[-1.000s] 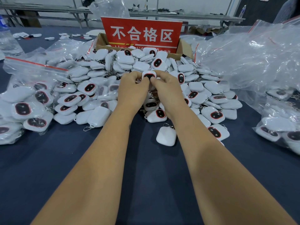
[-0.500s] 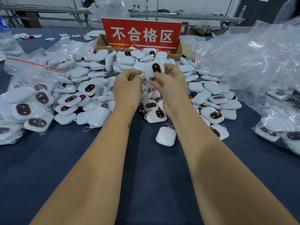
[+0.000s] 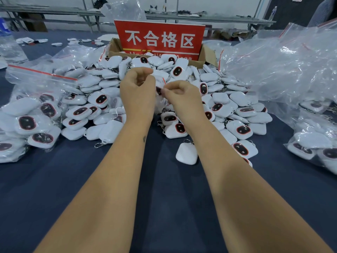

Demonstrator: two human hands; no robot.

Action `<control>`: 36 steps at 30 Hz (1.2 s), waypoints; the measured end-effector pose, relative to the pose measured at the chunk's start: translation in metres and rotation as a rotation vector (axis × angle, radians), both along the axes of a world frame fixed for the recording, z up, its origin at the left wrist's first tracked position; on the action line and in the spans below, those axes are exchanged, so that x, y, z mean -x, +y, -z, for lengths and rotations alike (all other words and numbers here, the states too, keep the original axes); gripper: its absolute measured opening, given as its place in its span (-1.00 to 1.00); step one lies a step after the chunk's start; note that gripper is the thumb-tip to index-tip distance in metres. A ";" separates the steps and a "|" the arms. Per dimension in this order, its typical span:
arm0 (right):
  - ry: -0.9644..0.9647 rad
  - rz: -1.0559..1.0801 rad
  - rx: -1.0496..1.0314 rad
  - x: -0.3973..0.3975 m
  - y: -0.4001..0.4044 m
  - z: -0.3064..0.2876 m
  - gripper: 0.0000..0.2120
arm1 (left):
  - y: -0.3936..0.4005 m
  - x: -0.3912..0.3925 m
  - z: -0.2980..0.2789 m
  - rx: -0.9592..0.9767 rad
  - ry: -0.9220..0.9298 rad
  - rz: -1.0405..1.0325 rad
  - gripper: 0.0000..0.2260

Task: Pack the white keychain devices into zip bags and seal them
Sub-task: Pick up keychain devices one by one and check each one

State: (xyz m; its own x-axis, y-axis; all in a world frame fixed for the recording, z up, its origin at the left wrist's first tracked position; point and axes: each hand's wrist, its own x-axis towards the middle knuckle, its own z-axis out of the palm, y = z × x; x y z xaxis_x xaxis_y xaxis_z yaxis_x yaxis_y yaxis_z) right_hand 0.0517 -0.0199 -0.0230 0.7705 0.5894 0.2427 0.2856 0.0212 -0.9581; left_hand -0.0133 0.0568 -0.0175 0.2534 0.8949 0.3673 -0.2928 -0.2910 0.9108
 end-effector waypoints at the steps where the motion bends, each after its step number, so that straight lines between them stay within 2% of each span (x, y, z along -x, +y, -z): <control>1: -0.056 -0.032 0.037 0.002 0.000 0.000 -0.92 | -0.001 0.000 -0.001 -0.017 0.003 0.005 -0.79; 3: -0.159 -0.090 0.128 0.006 0.000 0.000 -0.82 | -0.002 0.001 -0.001 -0.047 0.021 0.016 -0.77; 5: -0.241 -0.107 0.196 0.007 0.000 0.000 -0.81 | -0.004 0.001 0.000 -0.056 0.038 0.026 -0.76; 8: -0.157 -0.117 0.156 0.006 -0.001 0.000 -0.79 | -0.004 0.000 0.001 -0.049 0.070 0.034 -0.76; 12: -0.094 0.055 0.057 0.000 0.001 0.002 -0.73 | -0.002 -0.002 0.004 -0.038 0.122 0.031 -0.75; 17: -0.231 0.260 0.057 -0.008 -0.004 0.001 -0.64 | 0.001 -0.002 0.006 0.026 0.111 -0.001 -0.72; 19: -0.253 0.285 0.115 -0.010 -0.008 0.001 -0.65 | 0.003 -0.001 0.006 0.064 0.090 -0.042 -0.70; 22: -0.316 0.192 0.309 -0.011 -0.010 -0.001 -0.67 | 0.004 -0.001 0.005 0.122 0.045 -0.075 -0.67; 25: -0.562 0.118 0.588 -0.008 -0.007 0.002 -0.67 | 0.004 -0.001 0.004 0.148 0.038 -0.101 -0.66; 27: -0.705 0.141 0.699 -0.006 -0.005 0.005 -0.65 | 0.004 -0.001 0.004 0.153 0.034 -0.099 -0.66; 29: -0.734 0.174 0.659 -0.006 -0.005 0.008 -0.61 | 0.004 -0.001 0.004 0.156 0.029 -0.093 -0.66; 32: -0.718 0.162 0.590 -0.007 -0.007 0.010 -0.42 | 0.004 -0.001 0.004 0.156 0.038 -0.082 -0.67; 34: -0.701 0.105 0.616 -0.006 -0.007 0.012 -0.28 | 0.004 -0.001 0.005 0.156 0.045 -0.079 -0.68; 36: -0.715 0.071 0.662 -0.007 -0.005 0.014 -0.24 | 0.003 -0.002 0.005 0.156 0.052 -0.066 -0.68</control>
State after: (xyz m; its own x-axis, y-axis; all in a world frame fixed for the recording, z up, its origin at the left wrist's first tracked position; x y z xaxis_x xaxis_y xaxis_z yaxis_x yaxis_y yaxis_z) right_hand 0.0585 -0.0254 -0.0375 0.6092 0.7329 0.3030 0.7838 -0.4986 -0.3701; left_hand -0.0116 0.0602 -0.0225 0.2073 0.9553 0.2108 -0.2288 -0.1621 0.9599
